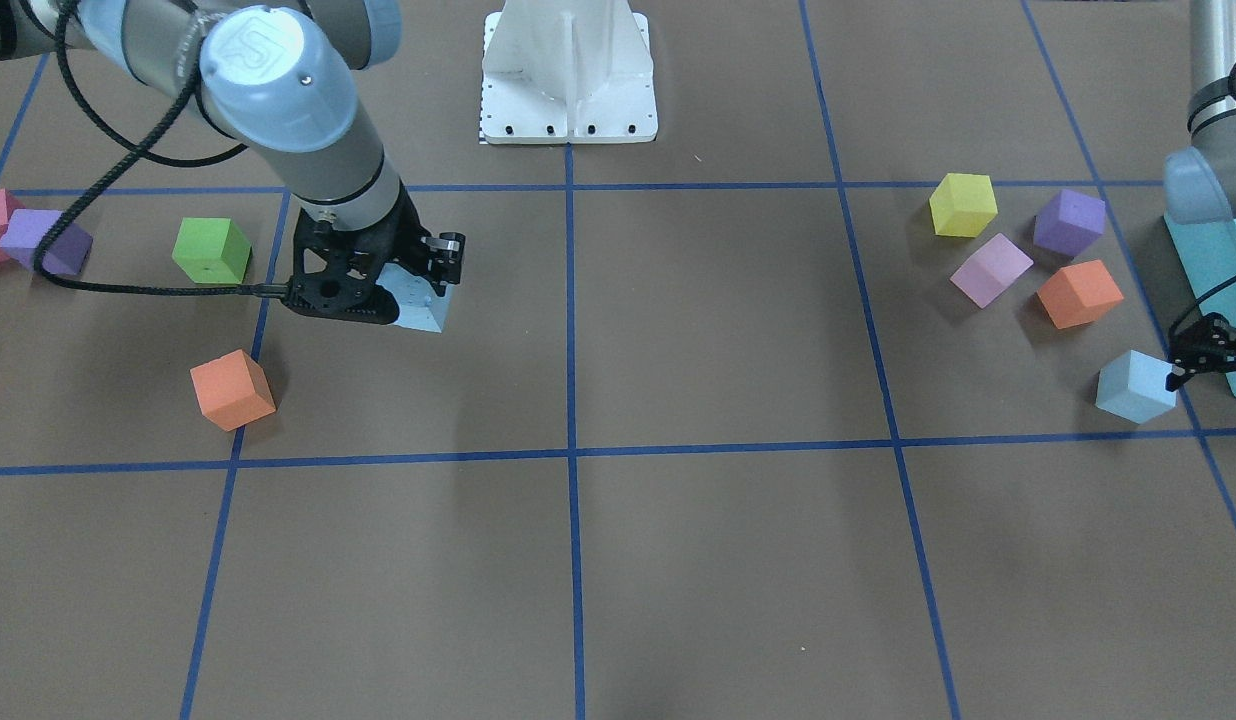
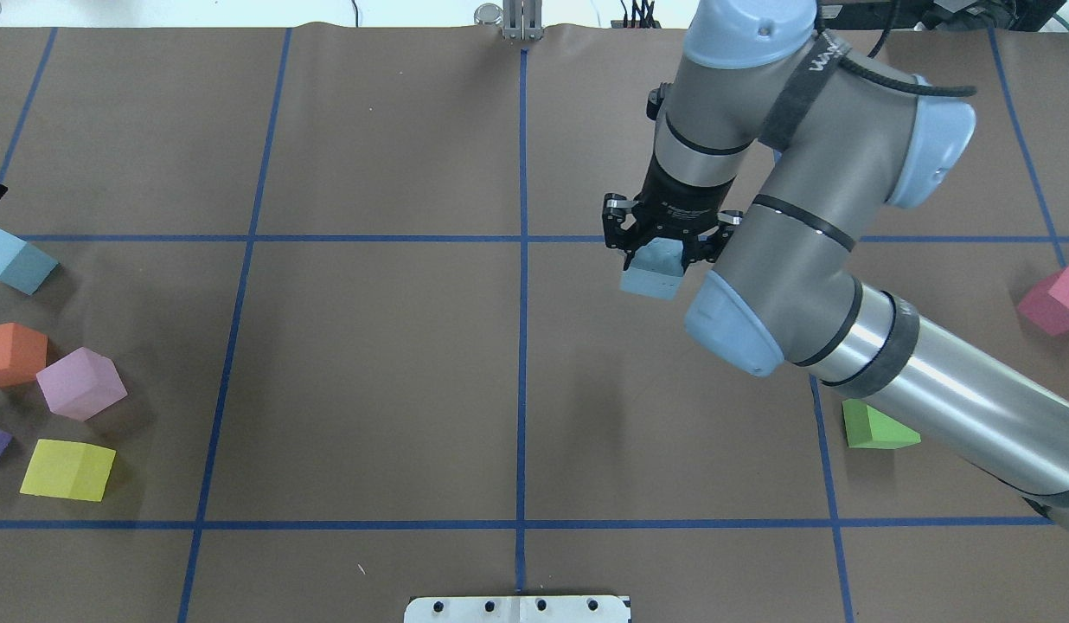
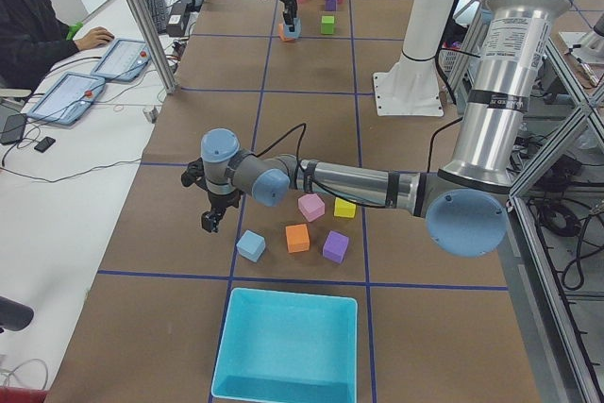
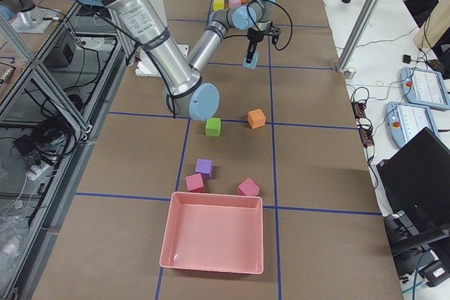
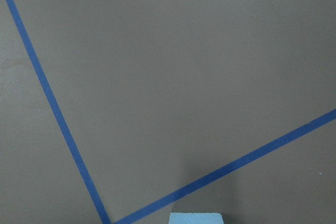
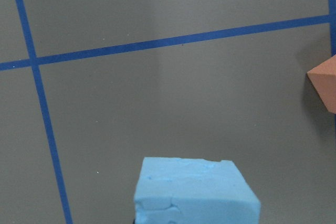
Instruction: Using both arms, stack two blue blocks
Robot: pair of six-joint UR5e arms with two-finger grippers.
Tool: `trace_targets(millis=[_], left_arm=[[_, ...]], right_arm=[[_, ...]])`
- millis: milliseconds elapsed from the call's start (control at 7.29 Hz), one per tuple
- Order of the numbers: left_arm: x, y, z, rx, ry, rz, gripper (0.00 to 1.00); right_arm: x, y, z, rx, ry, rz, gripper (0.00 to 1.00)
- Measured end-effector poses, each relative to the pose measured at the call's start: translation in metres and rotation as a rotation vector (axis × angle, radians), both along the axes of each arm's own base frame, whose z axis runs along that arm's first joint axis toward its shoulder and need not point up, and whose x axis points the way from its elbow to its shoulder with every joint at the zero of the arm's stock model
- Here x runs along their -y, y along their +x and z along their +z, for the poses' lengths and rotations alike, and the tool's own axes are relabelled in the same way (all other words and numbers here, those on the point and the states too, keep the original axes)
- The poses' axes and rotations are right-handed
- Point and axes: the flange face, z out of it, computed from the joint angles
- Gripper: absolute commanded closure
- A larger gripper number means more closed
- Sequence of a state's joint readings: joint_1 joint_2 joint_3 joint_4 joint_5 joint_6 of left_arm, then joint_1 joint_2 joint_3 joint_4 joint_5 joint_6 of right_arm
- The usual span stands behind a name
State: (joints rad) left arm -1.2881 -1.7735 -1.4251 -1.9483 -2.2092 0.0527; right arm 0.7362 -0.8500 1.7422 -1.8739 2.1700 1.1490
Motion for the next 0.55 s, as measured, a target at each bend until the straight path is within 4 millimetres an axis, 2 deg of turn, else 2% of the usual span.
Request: trace_targets(millis=[548], left_arm=[[0.002, 0.011, 0.035, 0.031, -0.016, 0.063, 0.02]], right_arm=[[-0.035, -0.079, -0.010, -0.012, 0.016, 0.026, 0.45]])
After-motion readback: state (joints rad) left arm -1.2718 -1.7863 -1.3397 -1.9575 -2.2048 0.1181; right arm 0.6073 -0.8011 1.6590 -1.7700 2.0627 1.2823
